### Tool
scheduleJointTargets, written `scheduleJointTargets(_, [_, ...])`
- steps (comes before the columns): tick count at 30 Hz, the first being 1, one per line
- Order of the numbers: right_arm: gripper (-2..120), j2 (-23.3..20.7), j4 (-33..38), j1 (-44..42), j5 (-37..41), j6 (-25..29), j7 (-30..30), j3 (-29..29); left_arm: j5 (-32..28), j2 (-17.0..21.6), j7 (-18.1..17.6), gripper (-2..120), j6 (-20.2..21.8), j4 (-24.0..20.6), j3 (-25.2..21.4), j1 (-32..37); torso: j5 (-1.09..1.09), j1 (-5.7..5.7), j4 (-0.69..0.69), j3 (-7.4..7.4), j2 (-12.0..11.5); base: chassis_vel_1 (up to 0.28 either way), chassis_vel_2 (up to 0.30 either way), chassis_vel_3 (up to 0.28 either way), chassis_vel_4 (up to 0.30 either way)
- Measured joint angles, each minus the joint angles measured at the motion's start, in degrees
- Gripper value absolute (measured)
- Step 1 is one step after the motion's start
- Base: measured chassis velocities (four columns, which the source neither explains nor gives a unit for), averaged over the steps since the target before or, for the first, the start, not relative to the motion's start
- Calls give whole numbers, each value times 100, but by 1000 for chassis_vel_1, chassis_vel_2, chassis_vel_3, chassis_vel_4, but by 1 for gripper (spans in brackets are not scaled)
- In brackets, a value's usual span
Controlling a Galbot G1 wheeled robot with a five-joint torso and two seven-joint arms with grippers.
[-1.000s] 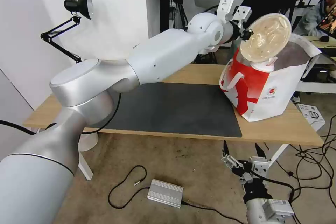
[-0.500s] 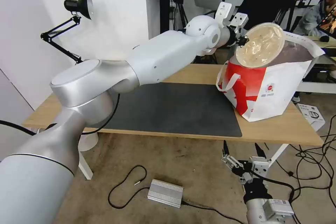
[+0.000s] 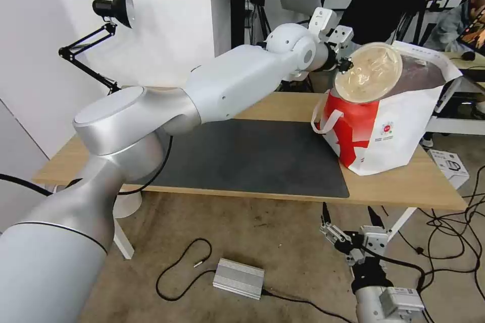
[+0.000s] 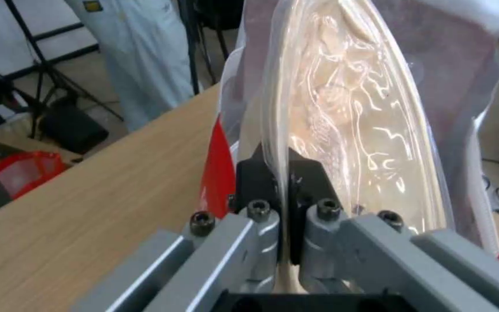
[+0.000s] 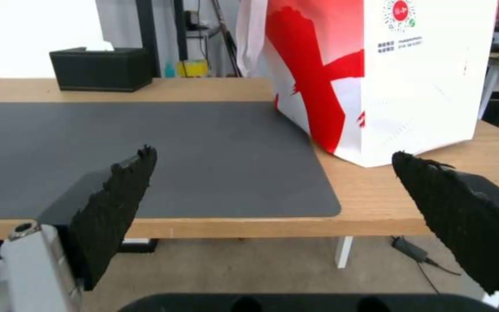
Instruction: Pick up the trash from the table and place it into the takeout bag.
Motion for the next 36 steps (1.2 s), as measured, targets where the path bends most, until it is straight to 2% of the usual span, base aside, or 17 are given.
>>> scheduleJointTargets(14, [100,0,0,0,0,0,0,0,59,-4,-68,0,189,303,56,-33,0,0,0,0,0,0,0,0,0])
scheduleJointTargets(30, [100,0,0,0,0,0,0,0,207,-4,303,0,469,389,44,-77,1,0,0,0,0,0,0,0,0])
scheduleJointTargets(36, [100,0,0,0,0,0,1,0,222,-4,327,0,520,389,51,-97,1,0,0,0,0,0,0,0,0])
